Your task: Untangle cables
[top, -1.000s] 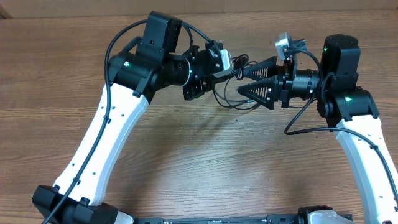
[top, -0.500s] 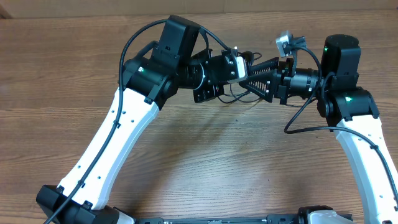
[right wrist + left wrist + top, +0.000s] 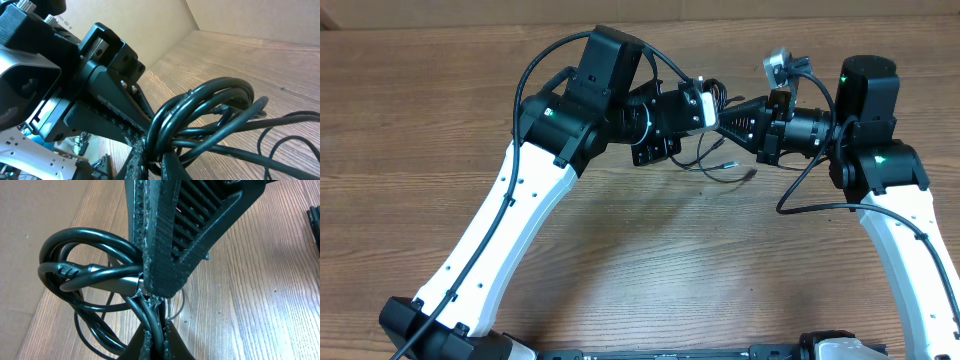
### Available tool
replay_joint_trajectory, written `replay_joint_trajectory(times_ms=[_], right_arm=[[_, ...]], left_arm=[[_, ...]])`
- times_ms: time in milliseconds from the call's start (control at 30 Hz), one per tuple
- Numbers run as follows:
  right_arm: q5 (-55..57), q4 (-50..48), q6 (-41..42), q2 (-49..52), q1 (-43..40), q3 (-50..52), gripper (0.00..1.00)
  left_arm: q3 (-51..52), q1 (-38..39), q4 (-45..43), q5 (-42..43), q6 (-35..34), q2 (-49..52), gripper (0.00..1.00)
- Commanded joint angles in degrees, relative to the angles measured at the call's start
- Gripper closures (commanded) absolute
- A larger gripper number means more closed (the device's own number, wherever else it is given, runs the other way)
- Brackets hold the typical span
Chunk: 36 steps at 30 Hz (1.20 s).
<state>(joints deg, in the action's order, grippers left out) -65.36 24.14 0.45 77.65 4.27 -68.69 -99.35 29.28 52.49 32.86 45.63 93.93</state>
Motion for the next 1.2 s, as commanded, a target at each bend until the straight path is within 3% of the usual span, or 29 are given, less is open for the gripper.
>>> replay_joint_trajectory(times_ms=[0, 667, 1167], right_arm=[[2.56, -0.44, -0.2, 0.02, 0.2, -1.14, 0.96], [26.73, 0.15, 11.87, 0.02, 0.2, -1.14, 0.96], [32.65, 0.81, 13.25, 0.02, 0.2, -1.14, 0.96]], left_arm=[[-0.13, 1.03, 0.15, 1.27, 0.59, 0.15, 0.96], [-0.13, 1.03, 4.5, 1.22, 0.44, 0.15, 0.96], [-0.13, 1.03, 4.7, 2.69, 0.44, 0.15, 0.96]])
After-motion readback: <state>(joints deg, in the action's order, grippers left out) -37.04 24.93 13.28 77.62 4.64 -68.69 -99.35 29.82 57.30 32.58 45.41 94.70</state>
